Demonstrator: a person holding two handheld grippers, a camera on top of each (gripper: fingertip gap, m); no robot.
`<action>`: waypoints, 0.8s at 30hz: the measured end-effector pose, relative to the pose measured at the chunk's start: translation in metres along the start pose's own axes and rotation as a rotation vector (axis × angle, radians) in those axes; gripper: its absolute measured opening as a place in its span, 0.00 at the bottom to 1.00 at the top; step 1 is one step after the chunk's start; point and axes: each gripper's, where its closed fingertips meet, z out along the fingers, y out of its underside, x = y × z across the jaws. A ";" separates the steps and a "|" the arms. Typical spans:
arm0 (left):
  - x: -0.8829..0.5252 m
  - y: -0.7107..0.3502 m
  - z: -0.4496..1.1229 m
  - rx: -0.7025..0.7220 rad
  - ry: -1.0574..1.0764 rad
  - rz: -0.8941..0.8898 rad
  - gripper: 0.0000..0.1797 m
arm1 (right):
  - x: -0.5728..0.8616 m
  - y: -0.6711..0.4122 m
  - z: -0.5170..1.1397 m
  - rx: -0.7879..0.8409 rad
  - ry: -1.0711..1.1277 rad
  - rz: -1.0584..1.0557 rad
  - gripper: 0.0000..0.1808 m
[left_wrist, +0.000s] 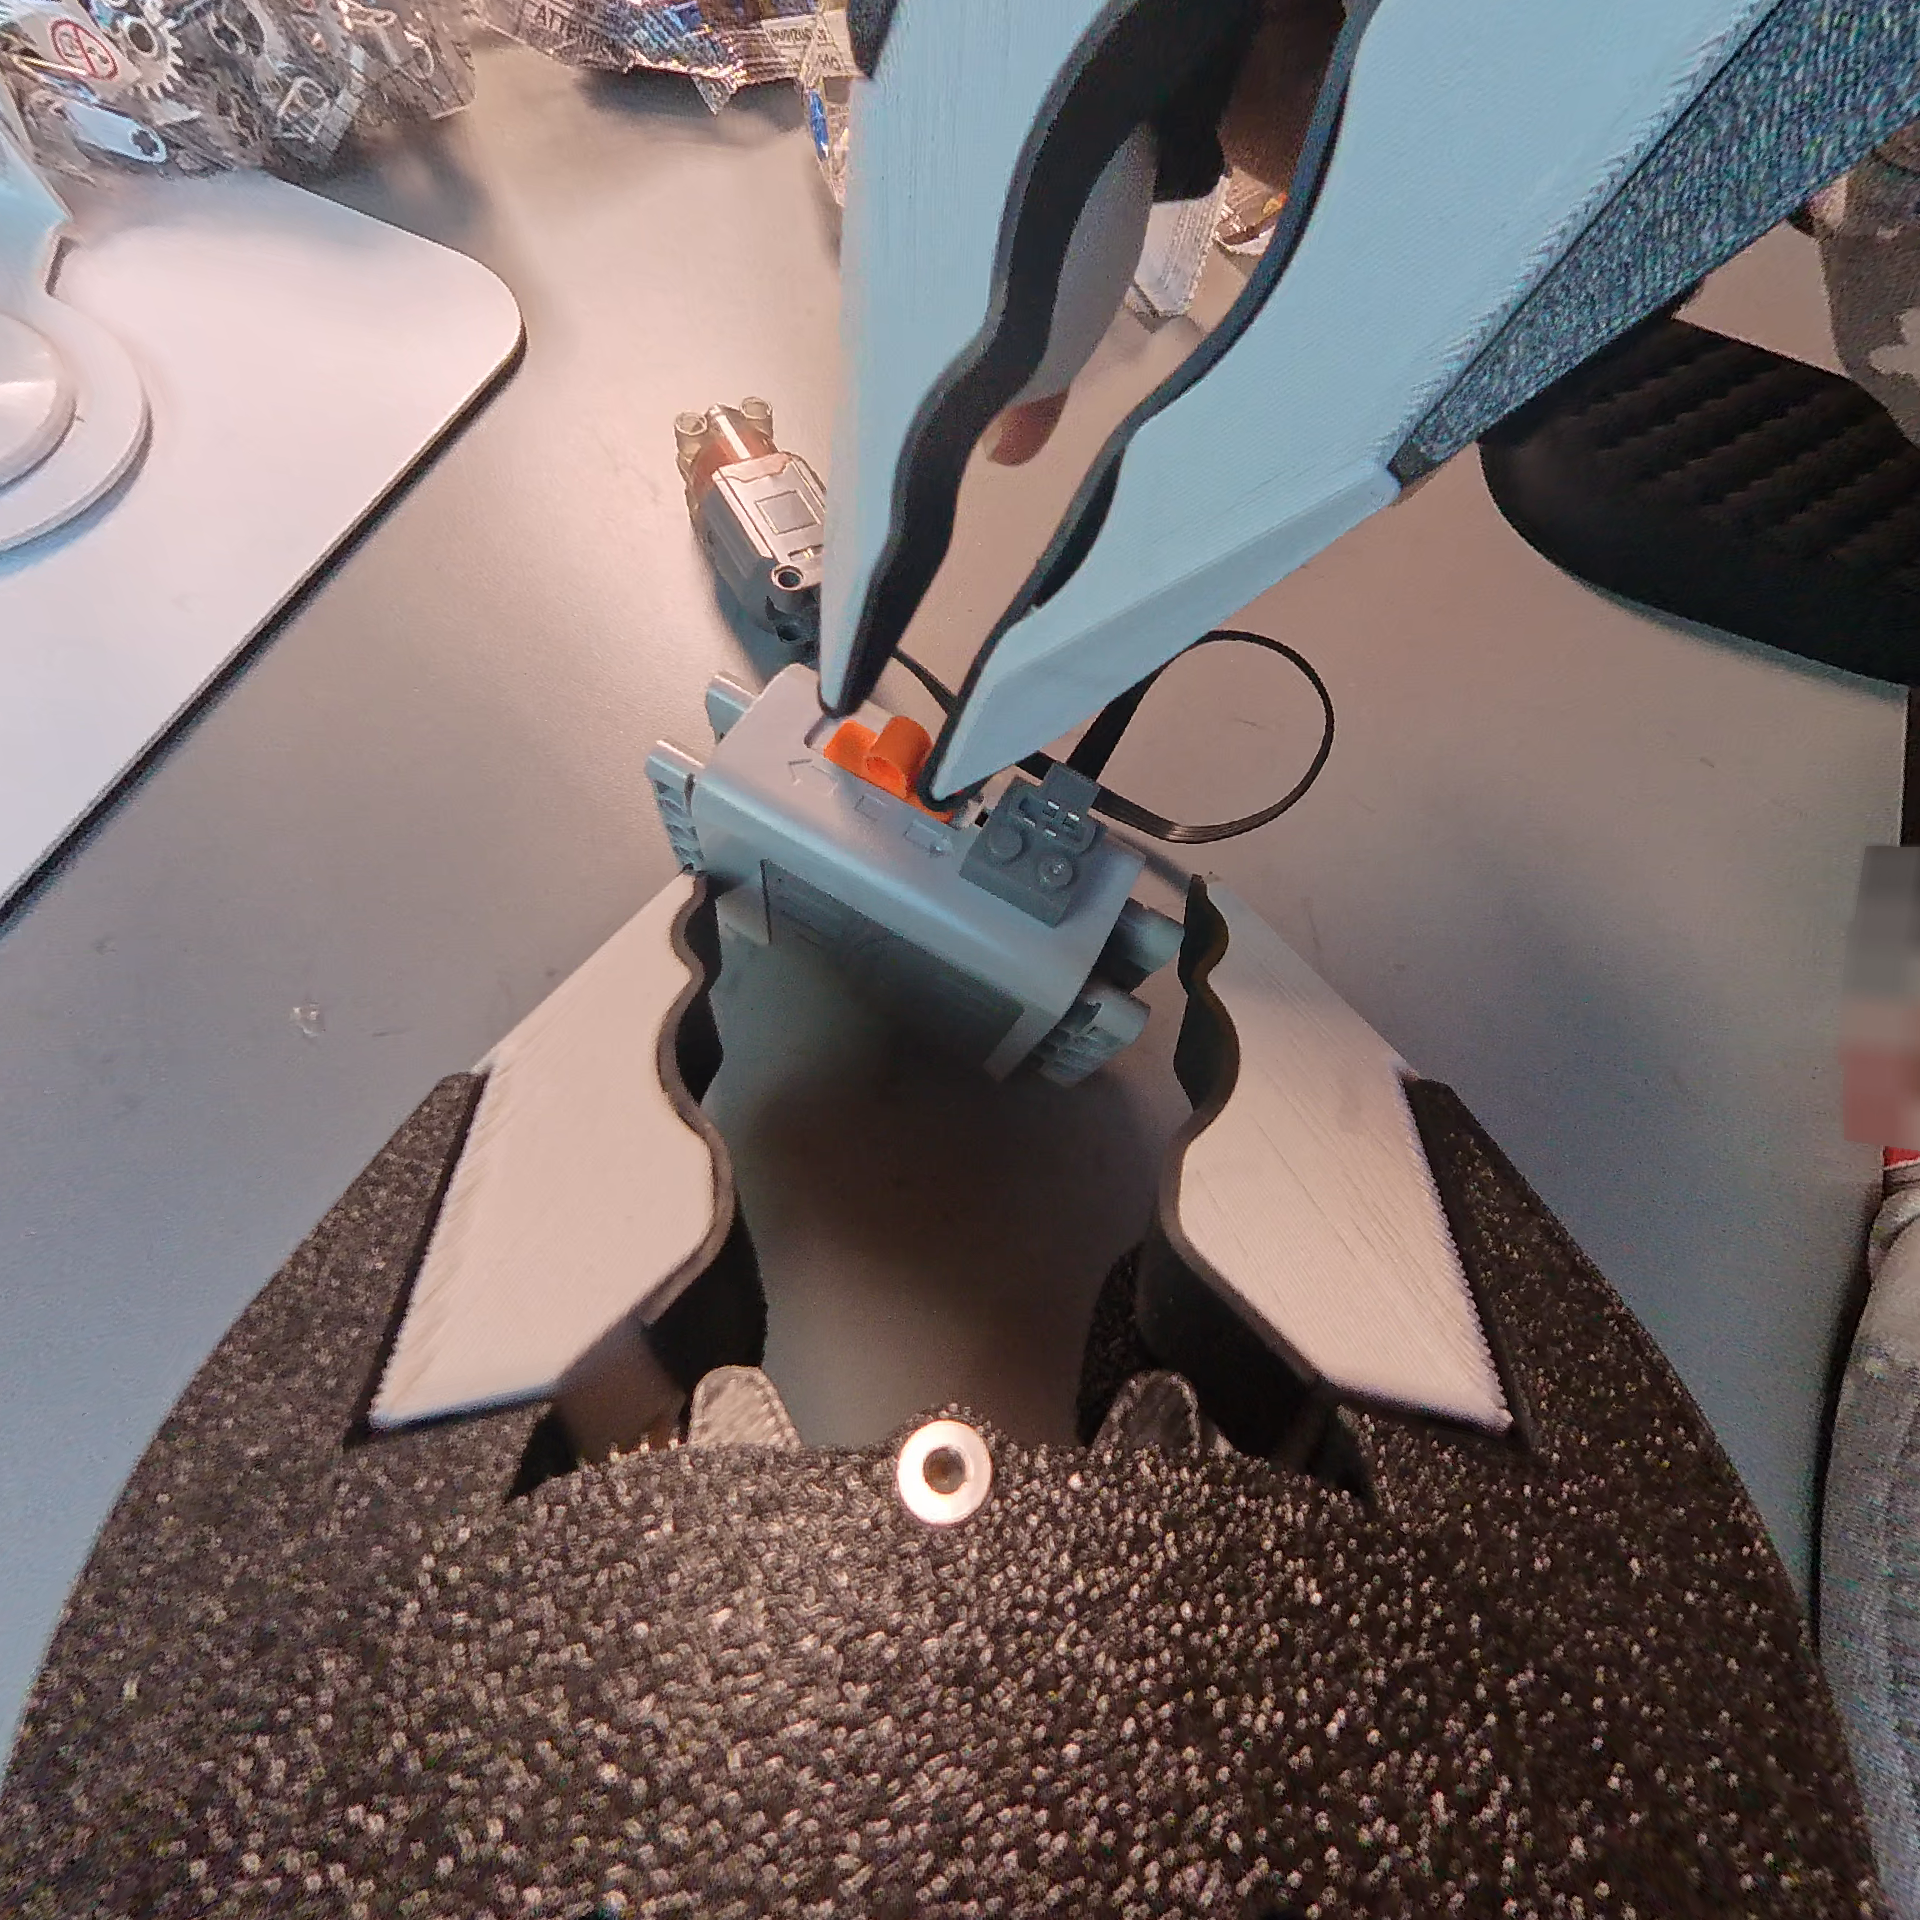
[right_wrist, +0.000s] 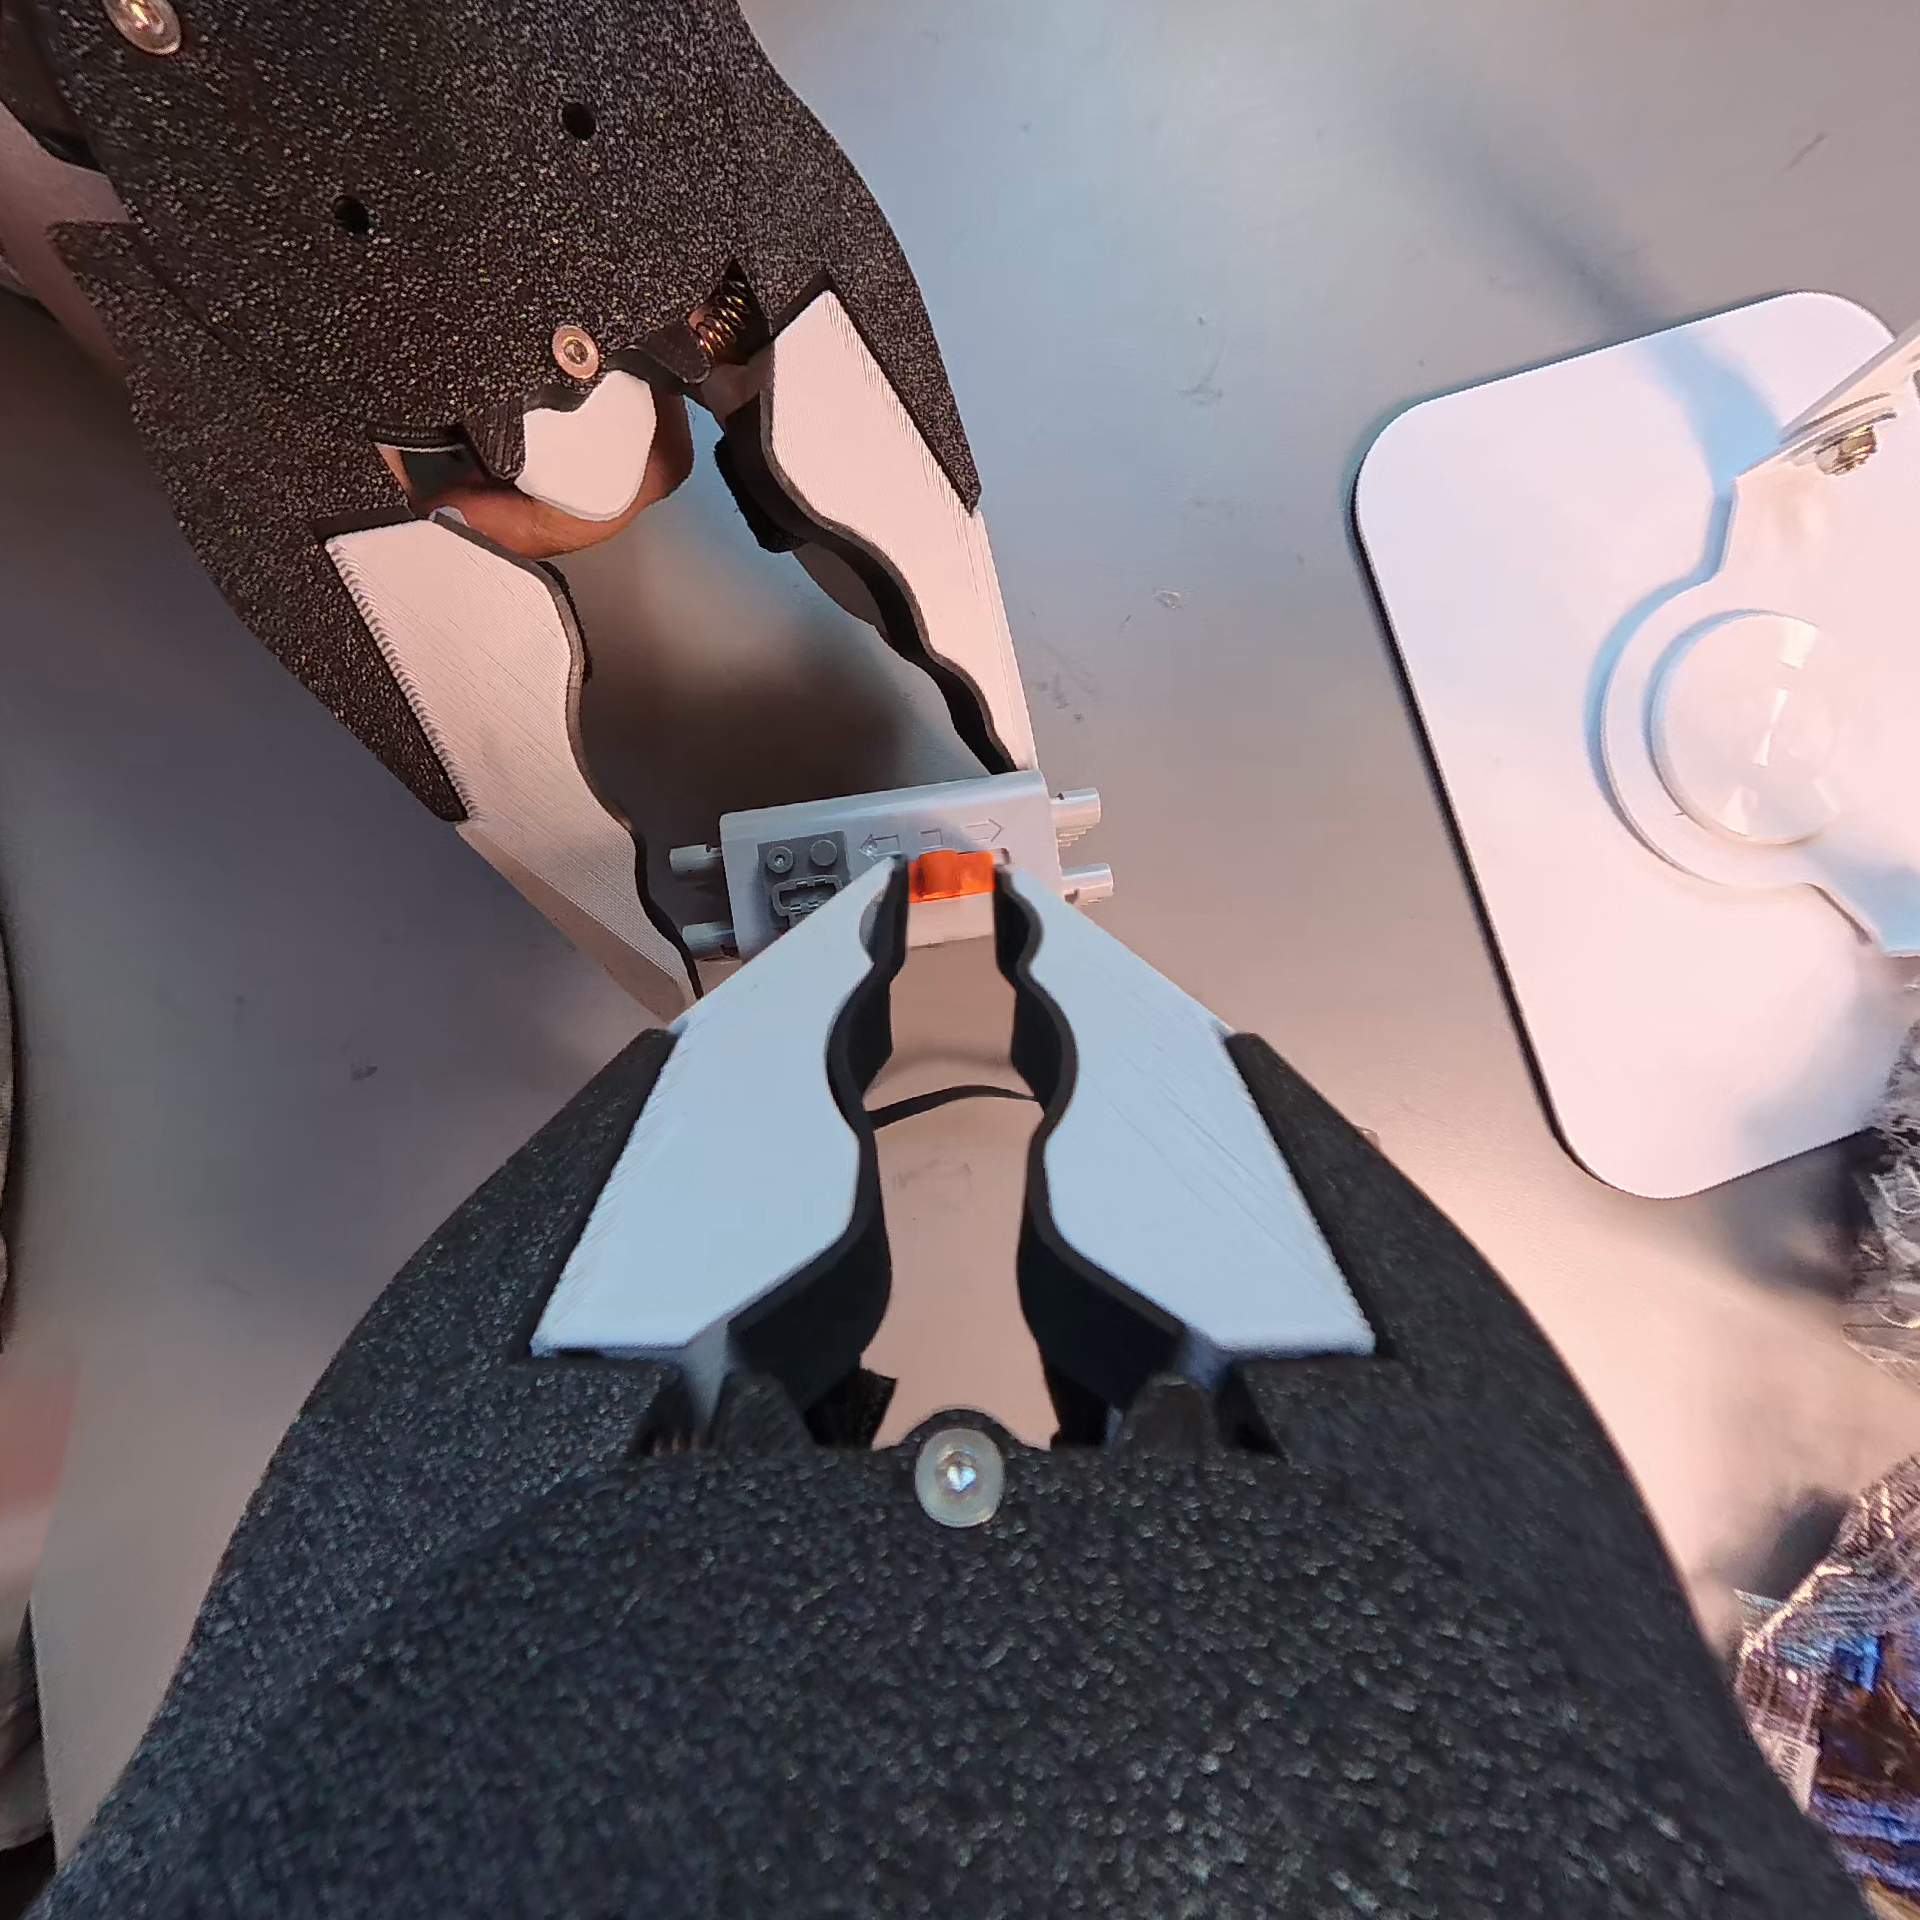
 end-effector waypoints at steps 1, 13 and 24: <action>0.000 0.000 0.000 0.001 0.001 0.000 0.48 | 0.000 -0.001 -0.002 0.008 -0.005 0.001 0.10; 0.001 0.001 -0.004 0.020 0.046 0.040 0.48 | -0.005 -0.002 -0.067 0.380 -0.012 0.134 0.16; -0.018 0.006 -0.027 0.020 0.037 0.230 0.43 | -0.006 0.057 -0.063 0.348 0.126 0.190 0.16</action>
